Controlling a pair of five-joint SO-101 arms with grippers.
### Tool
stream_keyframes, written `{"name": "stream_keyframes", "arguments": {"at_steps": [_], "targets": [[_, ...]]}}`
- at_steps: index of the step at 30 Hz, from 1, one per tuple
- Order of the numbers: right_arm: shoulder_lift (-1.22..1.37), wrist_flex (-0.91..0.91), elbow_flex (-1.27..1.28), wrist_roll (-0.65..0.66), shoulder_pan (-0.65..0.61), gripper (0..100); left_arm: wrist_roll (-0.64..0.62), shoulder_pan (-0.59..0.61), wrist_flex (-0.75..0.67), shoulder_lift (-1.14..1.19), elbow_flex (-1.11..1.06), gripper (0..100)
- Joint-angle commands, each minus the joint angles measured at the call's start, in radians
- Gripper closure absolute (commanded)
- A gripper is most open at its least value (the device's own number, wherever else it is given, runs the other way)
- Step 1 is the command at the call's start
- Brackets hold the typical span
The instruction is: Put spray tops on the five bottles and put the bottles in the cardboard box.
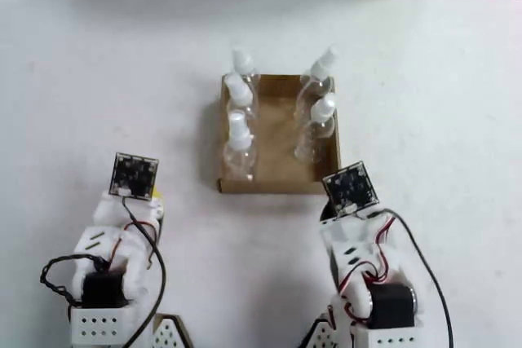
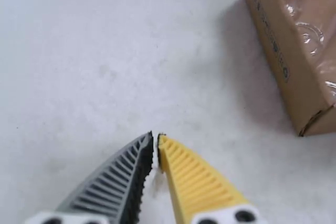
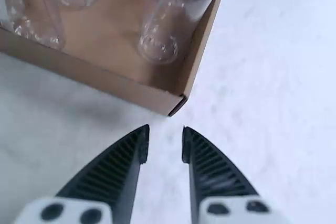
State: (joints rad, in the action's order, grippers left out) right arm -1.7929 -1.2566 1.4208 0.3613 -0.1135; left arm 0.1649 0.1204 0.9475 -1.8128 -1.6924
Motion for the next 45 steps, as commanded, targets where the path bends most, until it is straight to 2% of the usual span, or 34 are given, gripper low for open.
{"name": "stream_keyframes", "arguments": {"at_steps": [1, 5, 11, 16, 24, 29, 34, 45], "targets": [[-0.007, -0.021, 0.029, -0.143, 0.008, 94.8, 0.009, 0.013, -0.003, -0.015, 0.0, 97], [-0.008, -0.022, 0.078, -0.242, -0.001, 95.0, 0.009, 0.013, -0.002, -0.015, 0.0, 97], [-0.01, -0.019, 0.264, -0.215, -0.01, 94.6, 0.009, 0.013, 0.002, -0.015, 0.0, 98], [-0.007, -0.013, 0.27, -0.215, -0.002, 94.8, 0.008, 0.008, 0.003, -0.015, 0.0, 98], [-0.007, -0.013, 0.27, -0.215, -0.002, 94.8, 0.008, 0.007, 0.124, -0.015, 0.0, 98], [-0.007, -0.013, 0.27, -0.215, -0.002, 94.8, 0.002, 0.016, 0.147, -0.015, 0.0, 98], [-0.007, -0.013, 0.27, -0.215, -0.002, 94.8, 0.009, -0.027, 0.344, -0.015, 0.0, 97], [-0.007, -0.013, 0.27, -0.215, -0.002, 94.8, 0.009, -0.033, 0.341, -0.015, 0.0, 98]]}}
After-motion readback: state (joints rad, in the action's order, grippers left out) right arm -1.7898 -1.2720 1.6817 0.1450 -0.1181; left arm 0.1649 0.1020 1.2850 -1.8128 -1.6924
